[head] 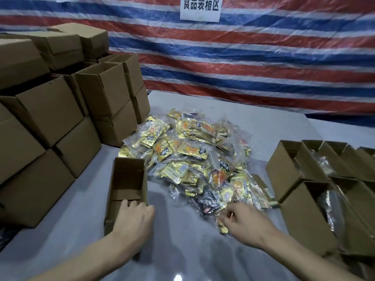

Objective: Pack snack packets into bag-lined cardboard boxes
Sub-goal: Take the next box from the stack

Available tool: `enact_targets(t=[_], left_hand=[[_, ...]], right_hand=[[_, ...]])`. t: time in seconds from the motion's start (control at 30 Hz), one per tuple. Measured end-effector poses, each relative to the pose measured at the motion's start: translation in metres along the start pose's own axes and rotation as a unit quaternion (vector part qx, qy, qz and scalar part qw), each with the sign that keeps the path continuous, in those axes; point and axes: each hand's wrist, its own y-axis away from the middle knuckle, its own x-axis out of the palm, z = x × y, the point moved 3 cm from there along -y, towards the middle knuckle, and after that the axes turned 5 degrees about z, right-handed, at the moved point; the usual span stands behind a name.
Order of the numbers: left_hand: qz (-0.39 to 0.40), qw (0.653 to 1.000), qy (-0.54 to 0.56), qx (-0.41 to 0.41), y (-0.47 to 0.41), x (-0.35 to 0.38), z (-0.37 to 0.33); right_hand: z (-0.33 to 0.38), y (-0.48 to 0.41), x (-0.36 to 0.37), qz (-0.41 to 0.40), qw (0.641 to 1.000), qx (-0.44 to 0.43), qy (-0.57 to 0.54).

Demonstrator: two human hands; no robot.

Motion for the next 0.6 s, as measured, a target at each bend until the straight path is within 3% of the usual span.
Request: enact_targets(t=[0.07,0.17,0.23,0.33,0.43,0.6], left_hand=[[-0.012,0.998,0.000,0.059,0.013,-0.006,-0.024],[-0.090,0.982,-0.006,0.166,0.033,-0.022,-0.056],[-0.059,0.967,-0.003,0.248,0.044,-0.021,-0.075],[-0.084,0.937,-0.045,0.337,0.055,-0.026,-0.084],[-0.152,0.909,-0.046,0.385,0.058,-0.025,-0.080],[-0.190,0.894,0.054,0.402,0.060,-0.033,-0.057]], right_hand=[[-0.001,0.004,-0.001,-0.008,1.000,-0.010,-0.020],[-0.003,0.010,-0.003,-0.032,0.997,-0.031,-0.058],[-0.008,0.013,-0.004,-0.058,0.994,-0.035,-0.082],[-0.015,0.016,-0.005,-0.093,0.990,-0.030,-0.105],[-0.024,0.017,-0.003,-0.105,0.987,-0.007,-0.122],[-0.031,0.018,-0.001,-0.110,0.982,-0.011,-0.156]])
